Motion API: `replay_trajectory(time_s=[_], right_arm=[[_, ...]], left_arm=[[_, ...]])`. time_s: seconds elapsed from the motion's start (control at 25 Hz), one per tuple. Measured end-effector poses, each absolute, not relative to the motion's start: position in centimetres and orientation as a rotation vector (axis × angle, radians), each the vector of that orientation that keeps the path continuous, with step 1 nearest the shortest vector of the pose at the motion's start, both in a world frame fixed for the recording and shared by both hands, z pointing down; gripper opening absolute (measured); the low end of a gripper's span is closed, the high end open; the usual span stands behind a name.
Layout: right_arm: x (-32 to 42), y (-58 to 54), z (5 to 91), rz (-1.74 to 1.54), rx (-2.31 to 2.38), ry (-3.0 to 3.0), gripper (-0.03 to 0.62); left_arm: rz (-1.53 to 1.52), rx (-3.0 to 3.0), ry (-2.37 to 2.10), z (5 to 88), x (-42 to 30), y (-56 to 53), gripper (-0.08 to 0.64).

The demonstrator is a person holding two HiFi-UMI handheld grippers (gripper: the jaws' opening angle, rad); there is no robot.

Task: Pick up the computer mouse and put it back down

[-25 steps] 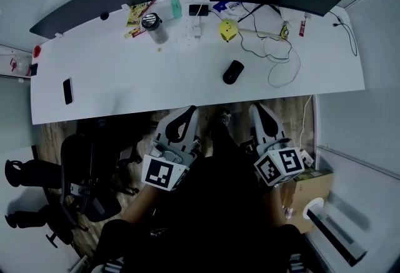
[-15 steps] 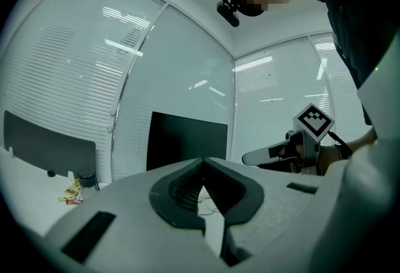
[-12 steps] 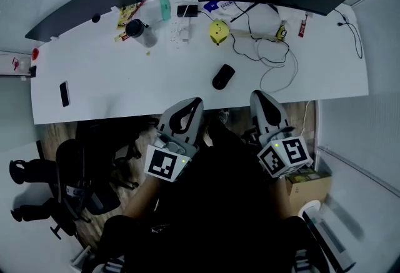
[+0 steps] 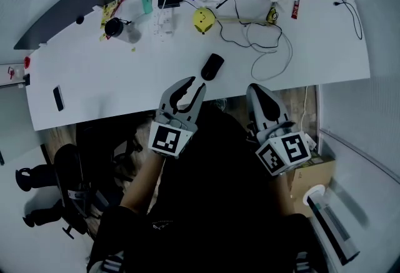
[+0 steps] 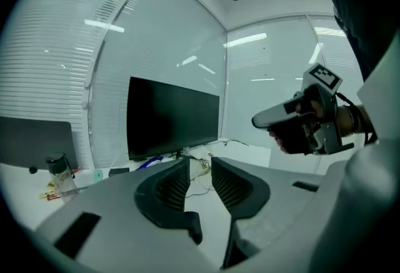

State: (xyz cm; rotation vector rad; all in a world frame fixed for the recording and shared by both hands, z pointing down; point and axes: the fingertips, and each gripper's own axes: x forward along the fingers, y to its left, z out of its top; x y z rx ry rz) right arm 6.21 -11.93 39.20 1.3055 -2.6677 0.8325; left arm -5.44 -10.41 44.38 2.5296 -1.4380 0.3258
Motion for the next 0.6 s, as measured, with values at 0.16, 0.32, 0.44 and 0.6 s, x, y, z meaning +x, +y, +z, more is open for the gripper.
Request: replay_trajectory(time_s=[0.16, 0.32, 0.44, 0.6], right_arm=[[7.1, -11.7, 39.7, 0.858, 1.35, -2.641, -0.002], [7.9, -11.7, 40.2, 0.87, 1.388, -2.607, -0.001], [8.4, -12.0, 40.9, 0.87, 1.414, -2.574, -0.002], [8.7, -12.1, 41.5, 0.897, 1.448, -2.529, -0.002]], left_arm=[[0.429, 2.509, -1.336, 47.7, -4.1, -11.4, 0.11], [0.51, 2.468, -1.262, 51.1, -3.2, -12.2, 0.152], [0.605, 2.418, -1.211, 54.5, -2.8, -12.8, 0.203], [0.708, 2.351, -1.149, 58.5, -2.5, -13.3, 0.244]])
